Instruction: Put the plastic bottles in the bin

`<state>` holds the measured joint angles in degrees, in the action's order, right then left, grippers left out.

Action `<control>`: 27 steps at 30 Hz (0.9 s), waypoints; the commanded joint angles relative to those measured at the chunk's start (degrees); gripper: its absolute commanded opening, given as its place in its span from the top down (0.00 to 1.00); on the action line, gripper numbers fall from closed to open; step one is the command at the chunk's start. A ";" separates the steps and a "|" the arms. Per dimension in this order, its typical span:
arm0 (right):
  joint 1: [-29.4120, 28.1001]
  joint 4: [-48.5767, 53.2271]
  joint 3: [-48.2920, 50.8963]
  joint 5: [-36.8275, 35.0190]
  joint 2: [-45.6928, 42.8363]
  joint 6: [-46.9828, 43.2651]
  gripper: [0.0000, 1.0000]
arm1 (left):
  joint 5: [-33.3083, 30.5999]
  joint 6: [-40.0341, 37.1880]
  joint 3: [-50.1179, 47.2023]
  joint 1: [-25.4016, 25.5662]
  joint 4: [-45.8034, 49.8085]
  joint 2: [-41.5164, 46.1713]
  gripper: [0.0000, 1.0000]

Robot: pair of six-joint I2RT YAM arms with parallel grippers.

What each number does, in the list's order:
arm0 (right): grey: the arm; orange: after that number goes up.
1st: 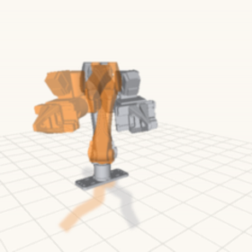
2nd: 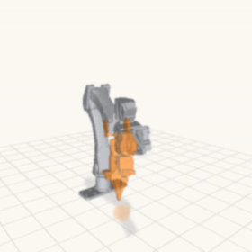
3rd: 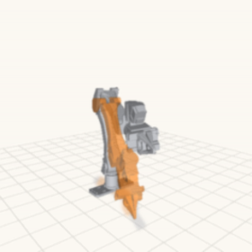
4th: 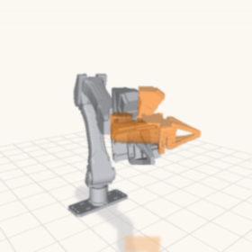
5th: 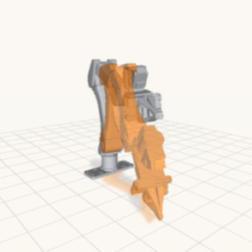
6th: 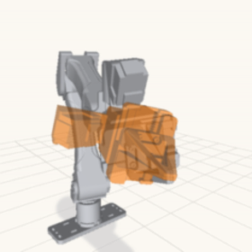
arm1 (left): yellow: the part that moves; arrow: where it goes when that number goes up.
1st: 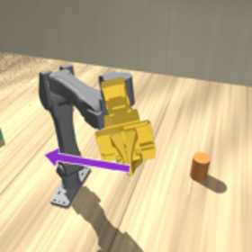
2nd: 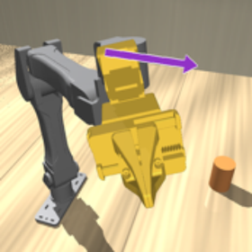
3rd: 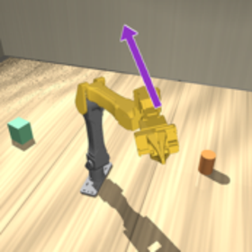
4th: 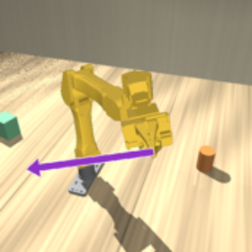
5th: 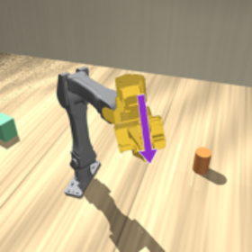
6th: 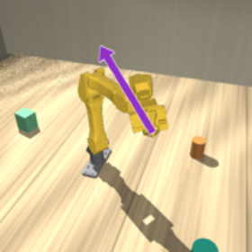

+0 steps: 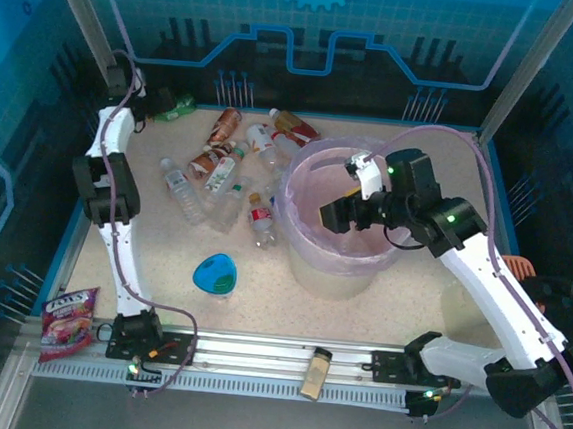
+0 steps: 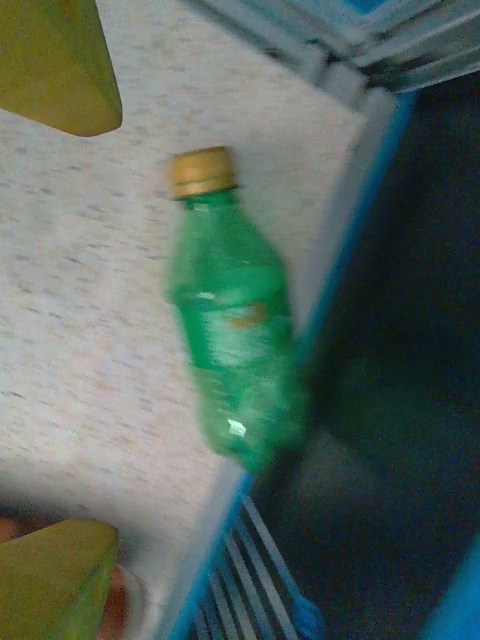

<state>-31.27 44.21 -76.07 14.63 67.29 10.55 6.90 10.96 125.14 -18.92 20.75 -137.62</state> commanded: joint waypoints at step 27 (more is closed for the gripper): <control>-1.26 2.76 0.00 -3.21 -2.31 2.12 0.19 | 9.73 3.27 26.21 4.29 9.46 -21.09 0.01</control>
<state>-31.88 45.89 -75.85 12.03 66.32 12.01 15.31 19.64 152.42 -17.21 24.38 -162.23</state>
